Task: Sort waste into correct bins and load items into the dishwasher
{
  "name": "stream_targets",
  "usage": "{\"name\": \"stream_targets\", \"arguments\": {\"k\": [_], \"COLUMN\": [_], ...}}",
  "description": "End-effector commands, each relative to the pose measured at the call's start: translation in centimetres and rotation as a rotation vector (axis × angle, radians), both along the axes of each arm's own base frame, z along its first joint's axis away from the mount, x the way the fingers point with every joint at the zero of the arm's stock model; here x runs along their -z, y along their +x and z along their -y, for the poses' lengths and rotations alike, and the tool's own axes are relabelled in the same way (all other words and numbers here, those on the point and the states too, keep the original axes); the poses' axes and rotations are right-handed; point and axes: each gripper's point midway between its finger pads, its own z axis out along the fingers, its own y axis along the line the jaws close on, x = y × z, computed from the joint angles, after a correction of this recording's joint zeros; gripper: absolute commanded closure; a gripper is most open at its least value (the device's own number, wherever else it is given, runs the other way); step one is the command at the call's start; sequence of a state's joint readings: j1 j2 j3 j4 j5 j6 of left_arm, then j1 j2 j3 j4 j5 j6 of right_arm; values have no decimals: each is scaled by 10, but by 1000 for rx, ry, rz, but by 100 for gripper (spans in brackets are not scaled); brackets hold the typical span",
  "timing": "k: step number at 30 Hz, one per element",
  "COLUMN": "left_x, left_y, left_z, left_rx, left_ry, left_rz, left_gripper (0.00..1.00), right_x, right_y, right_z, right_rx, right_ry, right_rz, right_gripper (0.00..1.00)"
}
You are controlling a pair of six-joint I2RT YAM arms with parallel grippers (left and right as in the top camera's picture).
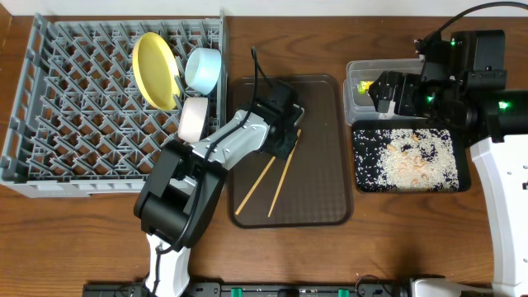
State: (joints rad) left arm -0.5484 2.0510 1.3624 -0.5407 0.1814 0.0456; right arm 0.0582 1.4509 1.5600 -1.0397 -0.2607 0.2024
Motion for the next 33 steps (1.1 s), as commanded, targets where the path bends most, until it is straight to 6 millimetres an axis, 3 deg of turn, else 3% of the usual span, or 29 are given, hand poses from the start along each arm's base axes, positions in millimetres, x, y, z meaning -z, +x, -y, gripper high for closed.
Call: {"name": "stream_targets", "arguments": {"k": [1,7,10,15,19,25,29,33], "left_x": [27,7,-22,-93,-148,-203,-217,-205], "left_y": [-20,-5,11,33,45,53,62,71], "left_z": [-7,1,7,-1,-32,-100,-150,-187], "left_rx": [3,1,-5,-44,-129,-280,-342,-349], "left_ry": [39,10,-23,-67,-63,-29,23,81], "left_rz": [-78,-30,24,110,195,316,364,352], "left_gripper": [92,92,92,93,92,92,92,92], "right_x": [0,0,0,0,0,0,0,0], "right_y": [1,1,1,1,1,1,1,1], "right_z": [5,5,5,5,5,5,5,5], "right_rx": [21,21,21,21,21,21,21,21], "right_ry": [4,4,4,4,4,4,4,4], "right_rz": [-4,-4,-4,-4,-4,-4,-4,-4], "right_gripper": [1,1,1,1,1,1,1,1]}}
